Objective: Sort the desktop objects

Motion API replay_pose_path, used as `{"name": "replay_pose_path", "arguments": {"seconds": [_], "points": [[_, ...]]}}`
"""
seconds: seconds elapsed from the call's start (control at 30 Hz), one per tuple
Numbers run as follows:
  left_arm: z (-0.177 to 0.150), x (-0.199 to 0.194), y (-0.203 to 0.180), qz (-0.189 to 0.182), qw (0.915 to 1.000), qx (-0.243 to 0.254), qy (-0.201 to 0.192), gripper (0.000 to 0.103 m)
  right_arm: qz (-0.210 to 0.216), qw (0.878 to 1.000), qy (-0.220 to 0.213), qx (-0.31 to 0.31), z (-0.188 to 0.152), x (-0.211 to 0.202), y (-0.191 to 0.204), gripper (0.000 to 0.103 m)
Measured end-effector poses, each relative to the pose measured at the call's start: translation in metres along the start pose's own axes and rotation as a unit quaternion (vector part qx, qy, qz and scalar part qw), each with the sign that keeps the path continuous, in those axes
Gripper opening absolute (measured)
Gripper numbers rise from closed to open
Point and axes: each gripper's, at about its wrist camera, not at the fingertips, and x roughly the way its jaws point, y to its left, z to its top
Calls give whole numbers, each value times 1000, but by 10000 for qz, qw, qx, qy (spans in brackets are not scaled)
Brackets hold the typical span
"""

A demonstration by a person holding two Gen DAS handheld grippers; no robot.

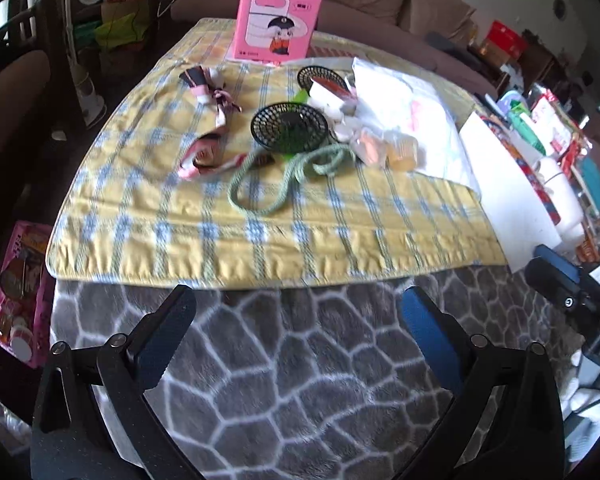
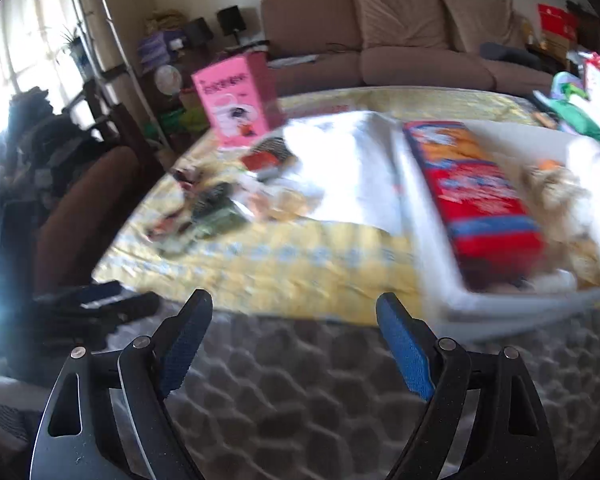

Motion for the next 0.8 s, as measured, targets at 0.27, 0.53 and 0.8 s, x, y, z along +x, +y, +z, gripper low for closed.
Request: {"name": "replay_pose_path", "arguments": {"seconds": [0.27, 0.53, 0.8], "points": [[-9, 1, -45, 381, 9987, 301, -178, 103, -683, 9971, 223, 245, -22, -2, -74, 87], [-20, 24, -73, 765, 9963, 402, -39, 103, -782, 9959, 274, 351, -28, 13, -97, 87], [-32, 33, -93, 904, 9947, 499, -21, 103, -762, 9962, 307, 272, -29, 15, -94, 95]]}}
